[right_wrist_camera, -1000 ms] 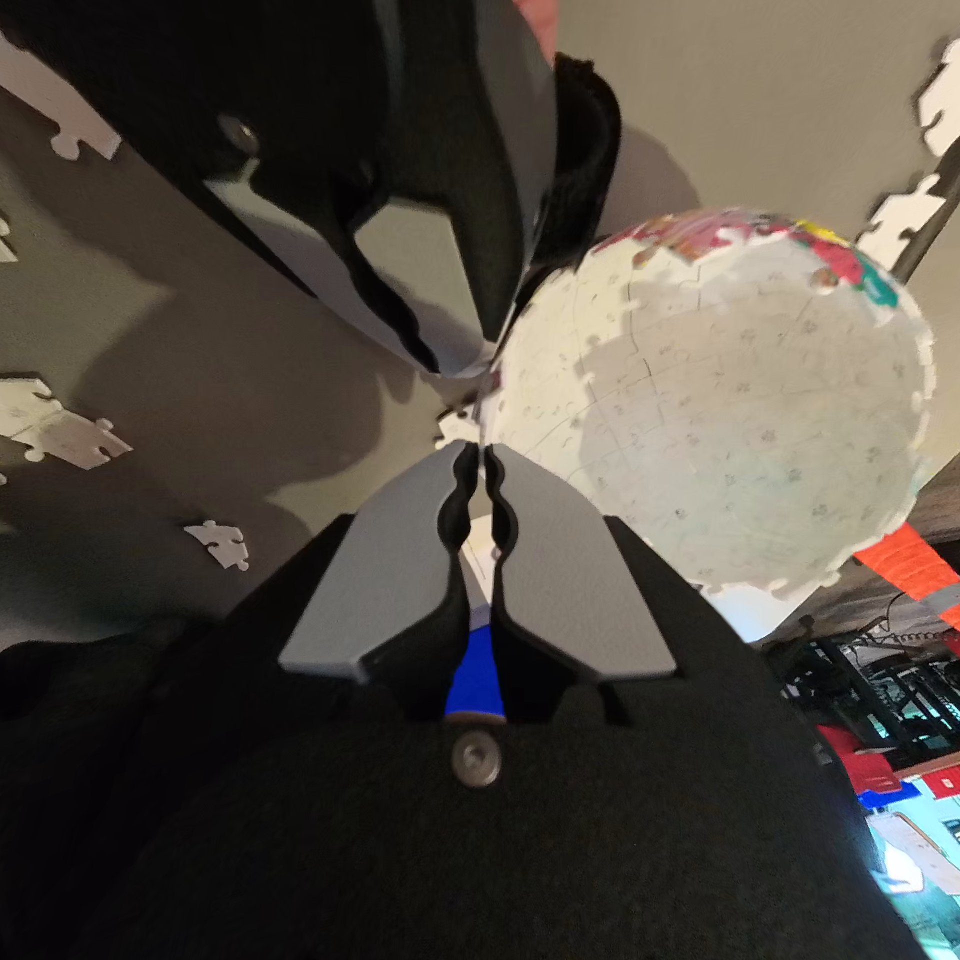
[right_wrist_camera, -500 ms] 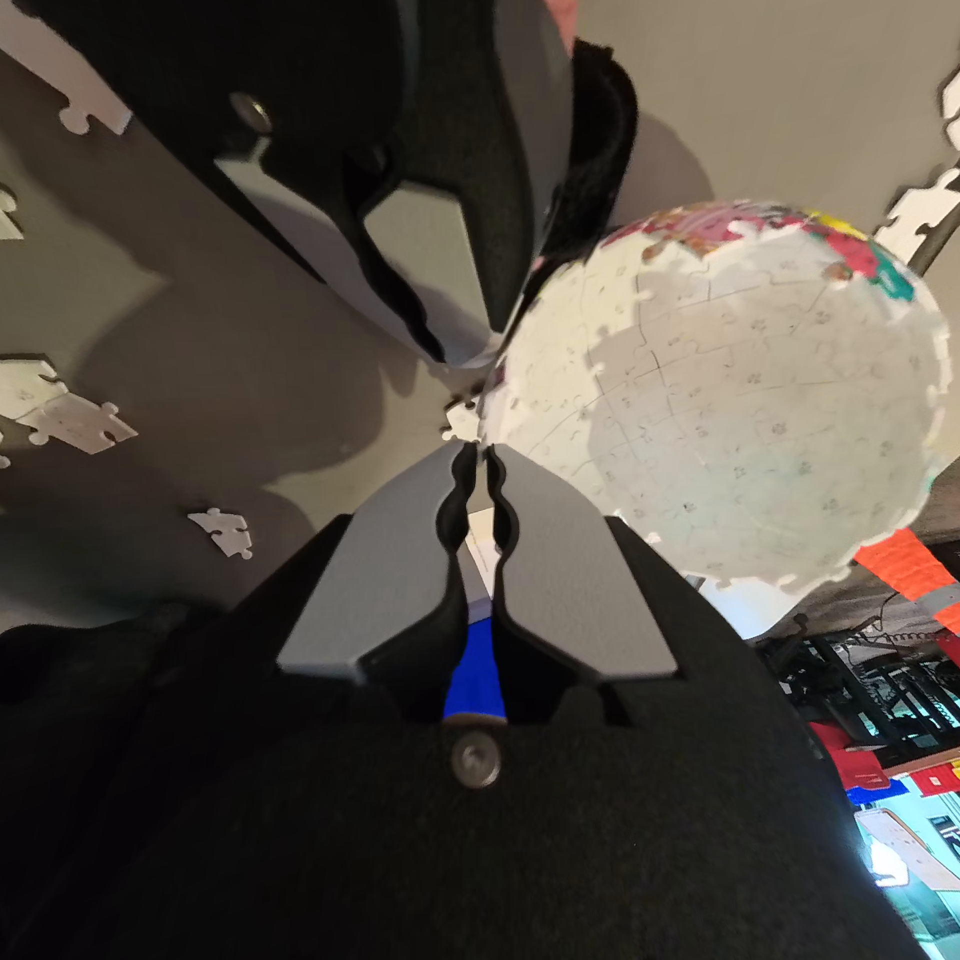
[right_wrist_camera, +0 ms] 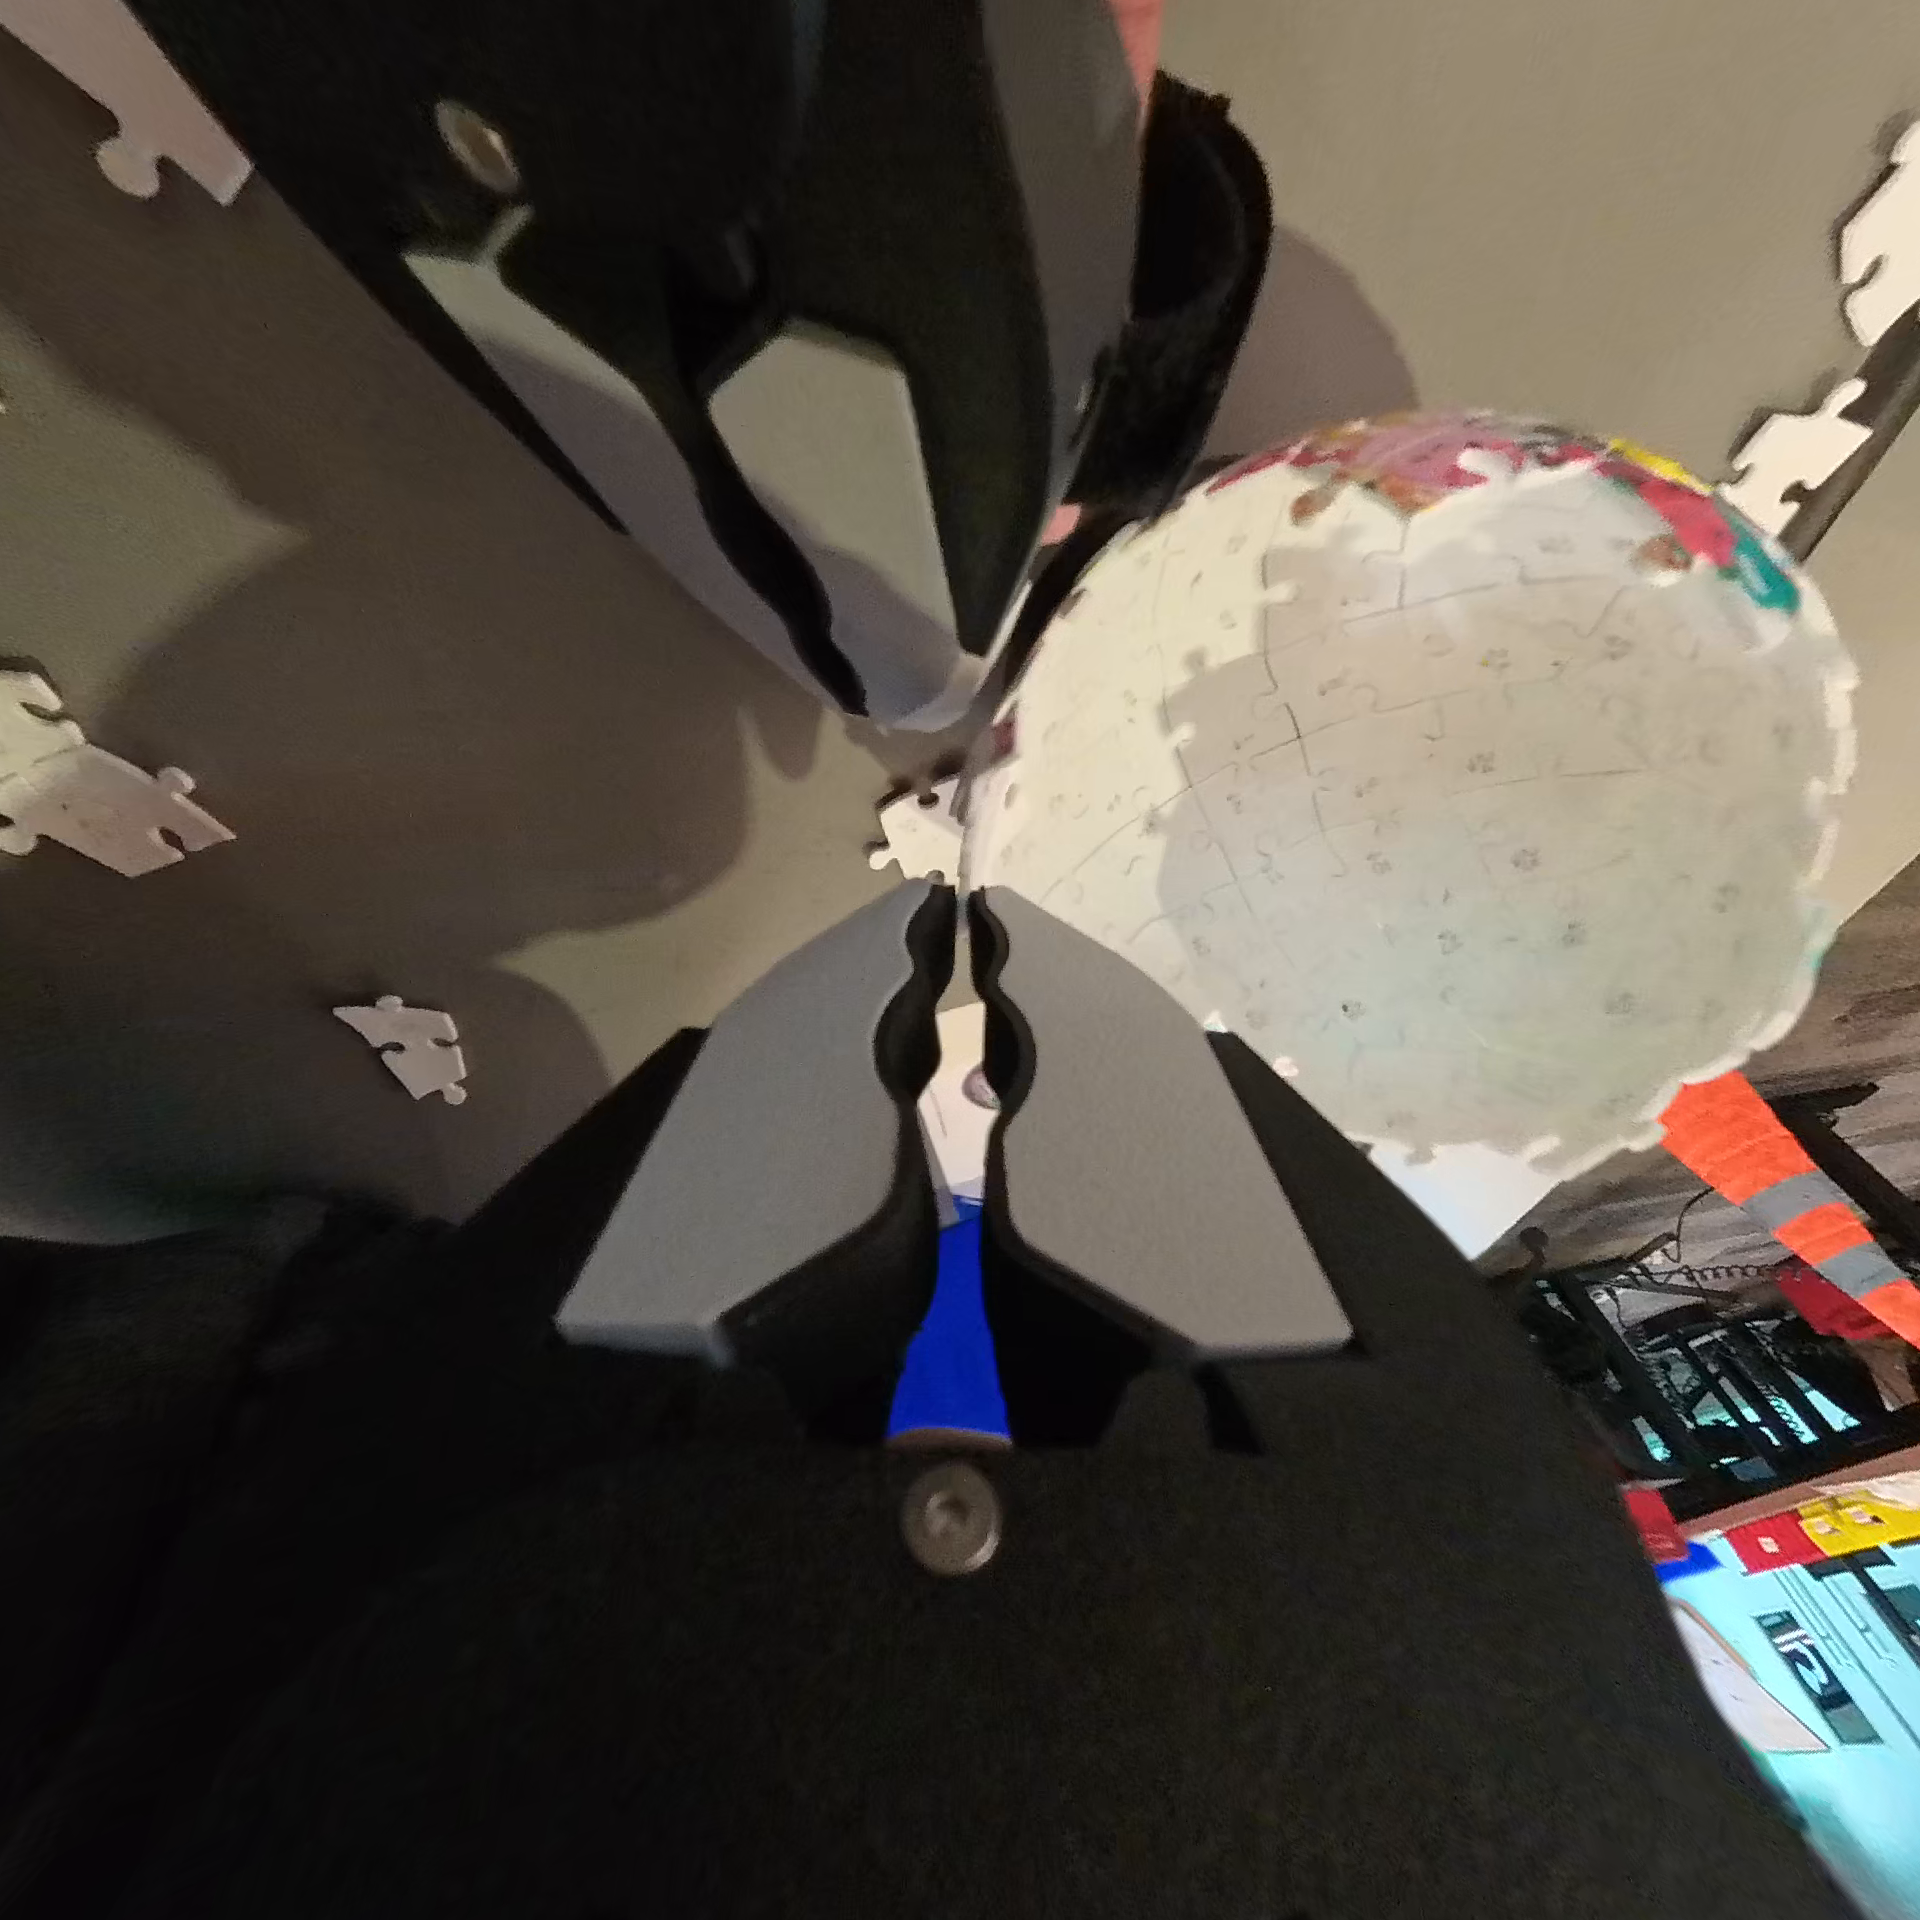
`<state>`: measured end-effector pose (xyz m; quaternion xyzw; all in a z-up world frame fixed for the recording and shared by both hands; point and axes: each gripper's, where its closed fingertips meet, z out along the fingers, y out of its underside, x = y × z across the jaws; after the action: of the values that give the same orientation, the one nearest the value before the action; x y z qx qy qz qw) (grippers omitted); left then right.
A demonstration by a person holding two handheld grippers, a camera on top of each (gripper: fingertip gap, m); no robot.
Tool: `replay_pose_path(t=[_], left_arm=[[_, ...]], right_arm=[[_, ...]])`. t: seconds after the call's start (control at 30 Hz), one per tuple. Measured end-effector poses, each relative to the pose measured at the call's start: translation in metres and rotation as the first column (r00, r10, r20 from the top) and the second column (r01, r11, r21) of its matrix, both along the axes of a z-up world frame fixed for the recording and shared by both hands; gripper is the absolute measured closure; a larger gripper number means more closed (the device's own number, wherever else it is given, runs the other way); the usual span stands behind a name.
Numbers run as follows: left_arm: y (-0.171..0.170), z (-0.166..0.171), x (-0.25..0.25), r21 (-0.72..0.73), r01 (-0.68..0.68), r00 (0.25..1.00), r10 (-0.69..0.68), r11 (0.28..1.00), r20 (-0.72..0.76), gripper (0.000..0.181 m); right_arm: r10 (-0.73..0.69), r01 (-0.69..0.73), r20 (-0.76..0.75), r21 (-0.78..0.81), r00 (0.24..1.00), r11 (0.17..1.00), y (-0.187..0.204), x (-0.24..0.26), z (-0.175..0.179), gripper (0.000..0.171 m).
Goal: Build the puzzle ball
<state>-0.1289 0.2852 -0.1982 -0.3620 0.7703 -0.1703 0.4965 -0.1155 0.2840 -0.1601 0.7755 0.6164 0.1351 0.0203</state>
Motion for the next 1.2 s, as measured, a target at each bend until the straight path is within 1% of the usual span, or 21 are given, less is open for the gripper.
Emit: replay_pose_path(t=[0.1, 0.37, 0.53, 0.63, 0.77, 0.9, 1.07, 1.2], left_arm=[[0.0, 0.0, 0.001, -0.002, -0.001, 1.0, 0.001, 1.0, -0.003, 0.181], [-0.005, -0.002, 0.004, 0.015, 0.012, 1.0, -0.011, 1.0, -0.006, 0.181], [-0.012, 0.001, 0.009, -0.003, 0.026, 1.0, -0.026, 1.0, 0.005, 0.181], [-0.015, 0.0, 0.01, 0.0, 0.032, 0.999, -0.032, 0.999, -0.001, 0.181], [-0.015, 0.001, 0.01, 0.0, 0.031, 1.0, -0.031, 1.0, 0.004, 0.181], [-0.014, 0.001, 0.01, -0.013, 0.028, 1.0, -0.027, 1.0, 0.004, 0.181], [-0.016, -0.001, 0.01, 0.013, 0.035, 0.999, -0.035, 0.999, -0.004, 0.181], [-0.016, -0.001, 0.009, 0.006, 0.033, 0.999, -0.033, 0.999, -0.003, 0.181]], right_arm=[[0.013, -0.013, 0.011, -0.005, 1.0, 1.0, -0.001, 0.001, -0.001, 0.168], [-0.009, 0.01, 0.041, -0.027, 0.999, 1.0, -0.006, 0.006, -0.003, 0.168], [0.024, -0.023, 0.059, -0.024, 0.998, 0.999, -0.009, 0.008, -0.003, 0.168], [0.02, -0.02, 0.052, -0.013, 0.998, 1.0, -0.008, 0.009, 0.0, 0.168], [0.017, -0.016, 0.045, -0.024, 0.999, 1.0, -0.01, 0.011, 0.0, 0.168], [0.046, -0.045, 0.049, -0.022, 0.998, 0.999, -0.01, 0.009, -0.001, 0.168], [0.061, -0.062, 0.035, 0.009, 0.998, 0.998, -0.005, 0.007, 0.001, 0.169], [0.064, -0.065, 0.013, 0.065, 0.998, 0.996, 0.0, 0.009, 0.009, 0.169]])
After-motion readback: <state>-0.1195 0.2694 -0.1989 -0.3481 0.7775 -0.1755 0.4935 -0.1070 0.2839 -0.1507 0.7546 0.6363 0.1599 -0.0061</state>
